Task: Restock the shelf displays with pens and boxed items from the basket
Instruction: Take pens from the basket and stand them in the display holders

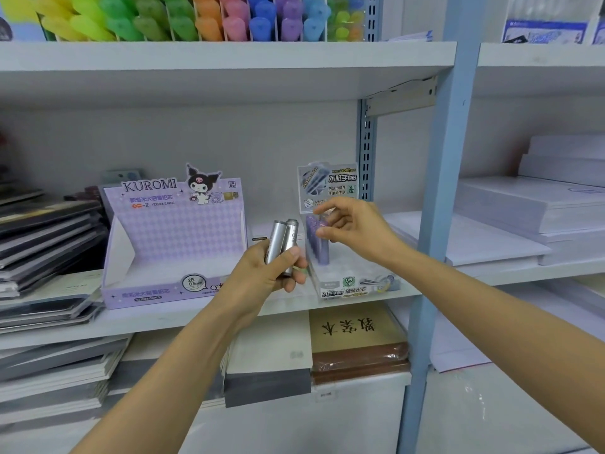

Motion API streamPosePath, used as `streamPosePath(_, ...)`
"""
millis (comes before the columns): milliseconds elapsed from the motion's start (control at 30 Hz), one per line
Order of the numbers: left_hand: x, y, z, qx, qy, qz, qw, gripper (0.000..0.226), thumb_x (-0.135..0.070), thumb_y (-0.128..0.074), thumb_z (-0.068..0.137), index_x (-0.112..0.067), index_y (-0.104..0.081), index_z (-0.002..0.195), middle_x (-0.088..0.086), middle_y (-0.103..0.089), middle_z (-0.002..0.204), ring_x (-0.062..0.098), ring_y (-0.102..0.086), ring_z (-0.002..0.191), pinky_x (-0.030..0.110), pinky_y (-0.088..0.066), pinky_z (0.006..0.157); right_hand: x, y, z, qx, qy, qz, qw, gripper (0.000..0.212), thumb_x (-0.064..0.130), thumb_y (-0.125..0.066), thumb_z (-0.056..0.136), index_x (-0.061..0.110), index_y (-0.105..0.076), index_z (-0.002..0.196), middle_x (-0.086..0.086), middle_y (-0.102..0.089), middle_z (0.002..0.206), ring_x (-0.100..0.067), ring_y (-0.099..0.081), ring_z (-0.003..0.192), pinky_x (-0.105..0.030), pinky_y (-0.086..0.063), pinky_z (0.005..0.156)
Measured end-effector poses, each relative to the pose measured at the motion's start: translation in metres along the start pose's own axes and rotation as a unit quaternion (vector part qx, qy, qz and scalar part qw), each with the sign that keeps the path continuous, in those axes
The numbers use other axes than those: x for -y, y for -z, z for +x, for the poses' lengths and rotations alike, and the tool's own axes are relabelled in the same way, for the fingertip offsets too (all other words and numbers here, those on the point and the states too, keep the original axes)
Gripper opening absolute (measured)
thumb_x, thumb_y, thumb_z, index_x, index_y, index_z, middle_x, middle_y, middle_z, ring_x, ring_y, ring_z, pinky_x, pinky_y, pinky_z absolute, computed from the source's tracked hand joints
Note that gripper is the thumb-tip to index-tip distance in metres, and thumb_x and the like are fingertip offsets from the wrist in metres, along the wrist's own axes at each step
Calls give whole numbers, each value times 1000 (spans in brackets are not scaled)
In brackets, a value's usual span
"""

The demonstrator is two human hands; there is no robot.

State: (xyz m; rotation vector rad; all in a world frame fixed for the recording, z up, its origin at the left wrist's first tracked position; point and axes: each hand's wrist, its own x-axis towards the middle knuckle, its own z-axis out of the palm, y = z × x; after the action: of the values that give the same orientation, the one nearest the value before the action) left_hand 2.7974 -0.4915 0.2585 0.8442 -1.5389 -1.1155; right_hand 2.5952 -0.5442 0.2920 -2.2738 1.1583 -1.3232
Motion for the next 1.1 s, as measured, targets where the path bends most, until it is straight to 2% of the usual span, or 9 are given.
streamPosePath(267, 2, -2, -3, -5, 0, -21, 1000, 25, -20, -56, 96, 0, -60, 109, 6, -68, 82, 15, -62, 67, 21, -51, 58, -1, -6, -6, 0, -4, -91, 996, 6, 26, -76, 82, 24, -70, 81, 15, -58, 79, -4, -56, 72, -15, -42, 65)
streamPosePath(367, 2, -5, -3, 0, -2, -16, 1000, 25, -20, -55, 96, 0, -61, 109, 6, -68, 82, 15, -62, 67, 22, -51, 59, 8, 2, -4, -14, -54, 52, 997, 14, 31, -66, 90, 22, -71, 99, 7, -67, 92, -7, -59, 75, -17, -46, 67)
streamPosePath(433, 0, -8, -3, 7, -3, -14, 1000, 24, -20, -55, 96, -1, -63, 108, 5, -68, 81, 14, -63, 67, 22, -51, 60, 15, 7, -4, 43, -77, 177, 980, 27, 29, -64, 91, 18, -66, 116, 3, -69, 95, -6, -61, 74, -17, -46, 61)
streamPosePath(533, -5, -14, -5, 22, -6, -14, 1000, 26, -24, -56, 94, -5, -64, 110, 6, -70, 84, 15, -65, 69, 23, -53, 61, 21, 7, -6, 112, -59, 208, 970, 29, 18, -67, 90, 11, -65, 118, -3, -69, 91, -11, -62, 78, -18, -48, 63)
streamPosePath(633, -8, -16, -8, 17, -2, 20, 1000, 27, -27, -55, 96, -9, -61, 114, 8, -74, 88, 15, -64, 61, 21, -46, 46, 23, 11, -7, 41, -48, 218, 974, 21, 10, -67, 88, 7, -66, 109, -7, -70, 89, -10, -64, 75, -17, -50, 64)
streamPosePath(700, -7, -14, -9, -11, 14, 61, 998, 32, -32, -53, 98, -6, -59, 116, 1, -70, 69, 10, -47, 42, 17, -33, 38, 20, 20, -4, -47, -51, 223, 972, 16, 8, -67, 88, 6, -67, 104, -9, -70, 90, -11, -64, 75, -18, -51, 65)
streamPosePath(800, -5, -12, -5, -25, 43, 56, 997, 49, -43, -54, 96, 3, -51, 113, -8, -37, 53, 8, -25, 43, 16, -24, 38, 10, 34, 4, -139, -48, 167, 975, 16, 6, -68, 88, 1, -67, 103, -18, -69, 97, -16, -63, 81, -19, -53, 69)
streamPosePath(967, -9, -17, 4, -28, 81, -42, 995, 19, -22, -33, 98, -14, -50, 98, -4, -49, 55, 10, -36, 45, 21, -29, 42, -8, 32, 20, -148, -48, 19, 988, 13, 8, -71, 86, 8, -69, 98, -7, -70, 94, -20, -65, 88, -27, -55, 82)
streamPosePath(1100, -3, -16, 2, -21, 19, 10, 1000, 16, -22, -43, 102, -14, -58, 105, -3, -55, 68, 9, -48, 56, 21, -41, 51, -26, 17, 36, -133, -60, -8, 989, 19, 8, -74, 83, 8, -68, 102, -7, -70, 93, -23, -67, 89, -32, -56, 85)
